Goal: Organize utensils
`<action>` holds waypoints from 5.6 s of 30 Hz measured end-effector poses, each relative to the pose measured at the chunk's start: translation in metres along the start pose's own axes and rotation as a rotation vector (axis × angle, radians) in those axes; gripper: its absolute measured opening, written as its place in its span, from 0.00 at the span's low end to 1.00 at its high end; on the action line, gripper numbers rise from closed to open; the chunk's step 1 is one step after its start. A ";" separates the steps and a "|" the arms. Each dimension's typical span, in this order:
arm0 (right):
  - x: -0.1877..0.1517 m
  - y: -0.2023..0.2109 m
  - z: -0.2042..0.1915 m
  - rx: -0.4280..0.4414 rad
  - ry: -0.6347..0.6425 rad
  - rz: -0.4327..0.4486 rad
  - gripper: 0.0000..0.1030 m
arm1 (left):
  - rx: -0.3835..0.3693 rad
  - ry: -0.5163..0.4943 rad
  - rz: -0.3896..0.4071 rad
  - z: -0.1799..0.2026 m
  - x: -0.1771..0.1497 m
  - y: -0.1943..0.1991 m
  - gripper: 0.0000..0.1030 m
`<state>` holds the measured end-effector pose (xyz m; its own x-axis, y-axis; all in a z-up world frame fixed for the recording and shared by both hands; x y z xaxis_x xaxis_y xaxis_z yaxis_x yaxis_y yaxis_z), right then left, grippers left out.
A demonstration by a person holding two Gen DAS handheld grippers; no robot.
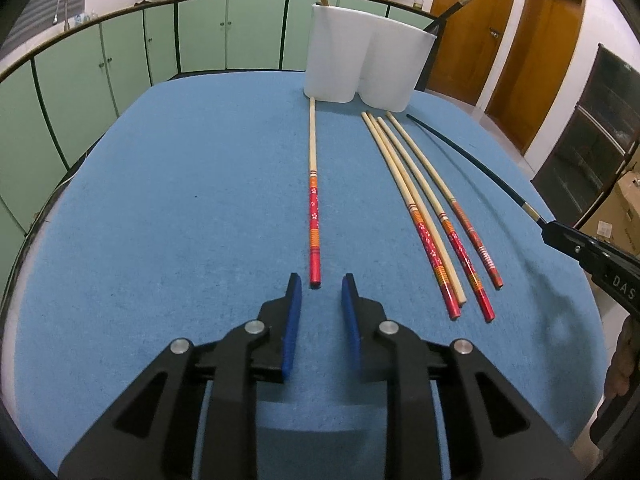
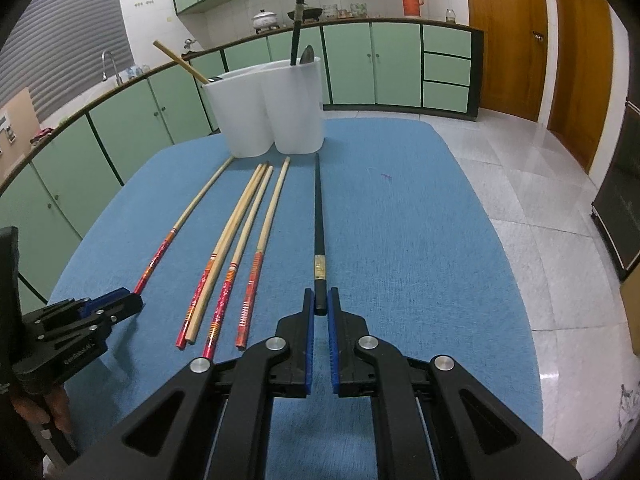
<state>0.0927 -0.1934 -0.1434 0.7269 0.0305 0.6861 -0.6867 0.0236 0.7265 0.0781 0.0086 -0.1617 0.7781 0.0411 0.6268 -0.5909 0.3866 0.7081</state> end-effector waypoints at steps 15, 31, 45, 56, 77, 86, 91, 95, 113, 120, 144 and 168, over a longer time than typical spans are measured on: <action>0.003 0.002 0.001 0.003 -0.009 0.012 0.06 | 0.024 0.005 0.002 0.002 0.006 0.001 0.05; 0.099 0.072 0.024 0.013 0.009 0.252 0.06 | 0.019 -0.138 0.265 0.048 0.118 0.129 0.05; 0.191 0.105 -0.010 0.169 0.153 0.307 0.06 | -0.081 -0.167 0.350 0.072 0.195 0.130 0.04; 0.285 0.146 -0.032 0.255 0.159 0.445 0.06 | -0.110 -0.235 0.529 0.100 0.275 0.169 0.04; 0.307 0.029 -0.045 0.160 0.103 0.362 0.18 | -0.059 -0.219 0.475 0.066 0.316 0.034 0.31; 0.221 0.071 -0.003 0.082 0.005 0.445 0.54 | -0.038 -0.210 0.457 0.049 0.218 0.077 0.63; 0.143 0.053 -0.004 0.081 0.001 0.333 0.56 | -0.034 -0.181 0.269 0.035 0.137 0.048 0.65; 0.085 0.012 -0.010 0.088 -0.028 0.148 0.55 | -0.028 -0.121 0.125 0.016 0.087 0.016 0.65; 0.003 -0.039 -0.052 0.118 0.035 -0.049 0.25 | 0.069 -0.107 -0.006 -0.004 0.028 -0.012 0.71; 0.006 -0.047 -0.060 0.092 0.065 -0.068 0.14 | 0.062 -0.084 -0.006 -0.005 0.027 -0.012 0.76; -0.006 -0.037 -0.008 -0.004 -0.043 -0.074 0.06 | 0.016 -0.089 -0.057 0.017 0.039 -0.045 0.73; -0.005 -0.040 -0.009 -0.001 -0.046 -0.078 0.06 | 0.018 -0.053 -0.078 0.022 0.044 -0.052 0.60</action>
<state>0.1165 -0.1852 -0.1758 0.7775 -0.0176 0.6286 -0.6282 0.0252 0.7777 0.1381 -0.0299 -0.1634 0.8099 -0.0377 0.5853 -0.5327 0.3702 0.7610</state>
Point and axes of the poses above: each gripper's, at about its wrist camera, not at the fingertips, and y roughly against the way its jaws point, z to its right, x to its top, the point moved 6 cm from there along -y, roughly the way its jaws point, and after that the axes turned 15 degrees about -x, right-handed, at the moved point
